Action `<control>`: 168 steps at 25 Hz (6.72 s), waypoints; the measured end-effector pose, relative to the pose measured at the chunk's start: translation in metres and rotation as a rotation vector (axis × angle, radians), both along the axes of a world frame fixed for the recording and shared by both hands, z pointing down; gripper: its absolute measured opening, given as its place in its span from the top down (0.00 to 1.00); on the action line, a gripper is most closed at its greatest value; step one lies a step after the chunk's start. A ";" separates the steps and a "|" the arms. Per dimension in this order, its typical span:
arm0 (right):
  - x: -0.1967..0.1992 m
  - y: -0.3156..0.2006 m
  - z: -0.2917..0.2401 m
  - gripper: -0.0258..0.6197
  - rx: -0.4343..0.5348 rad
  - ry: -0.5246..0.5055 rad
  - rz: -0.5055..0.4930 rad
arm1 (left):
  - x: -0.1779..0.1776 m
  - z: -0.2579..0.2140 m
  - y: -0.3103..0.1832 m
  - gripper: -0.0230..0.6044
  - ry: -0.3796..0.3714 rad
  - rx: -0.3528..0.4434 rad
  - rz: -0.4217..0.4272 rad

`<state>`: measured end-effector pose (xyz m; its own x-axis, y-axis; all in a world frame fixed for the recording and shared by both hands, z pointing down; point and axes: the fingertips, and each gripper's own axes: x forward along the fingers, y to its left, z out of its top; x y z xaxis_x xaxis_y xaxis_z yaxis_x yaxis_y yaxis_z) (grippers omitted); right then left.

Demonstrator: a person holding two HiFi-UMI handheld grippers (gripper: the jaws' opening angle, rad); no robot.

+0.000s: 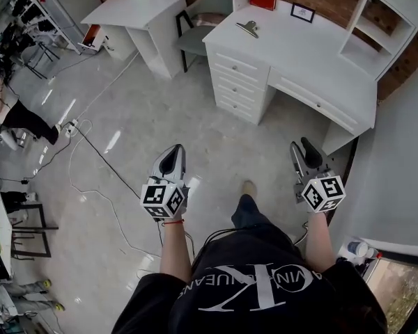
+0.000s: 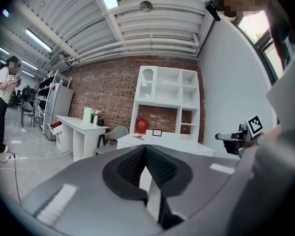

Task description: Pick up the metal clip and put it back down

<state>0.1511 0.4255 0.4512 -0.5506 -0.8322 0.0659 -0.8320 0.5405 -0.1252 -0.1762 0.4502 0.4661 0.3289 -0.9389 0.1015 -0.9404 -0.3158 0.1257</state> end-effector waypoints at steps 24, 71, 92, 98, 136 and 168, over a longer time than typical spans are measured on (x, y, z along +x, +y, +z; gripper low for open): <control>0.017 -0.228 -0.001 0.78 -0.022 0.032 -0.056 | 0.025 -0.021 -0.220 0.95 0.005 0.014 -0.046; -0.022 -0.551 0.025 0.78 -0.147 -0.026 0.022 | 0.008 -0.004 -0.575 0.95 0.011 -0.054 0.102; -0.066 -0.668 0.071 0.77 -0.311 0.035 -0.079 | 0.033 0.035 -0.665 0.95 0.042 -0.132 0.184; -0.077 -0.700 0.090 0.76 -0.367 0.061 -0.126 | 0.042 0.037 -0.695 0.95 0.033 -0.110 0.158; -0.104 -0.768 0.174 0.81 -0.743 0.063 -0.262 | 0.072 0.099 -0.737 0.95 0.039 -0.249 0.199; -0.065 -0.755 0.066 0.90 -0.349 0.125 -0.103 | 0.079 0.051 -0.721 0.95 0.037 -0.158 0.240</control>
<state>0.0860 -0.3298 0.5174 -0.6000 -0.6886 0.4072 -0.7959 0.5652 -0.2171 -0.0973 -0.2704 0.5168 0.5456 -0.8075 0.2242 -0.8353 -0.5022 0.2237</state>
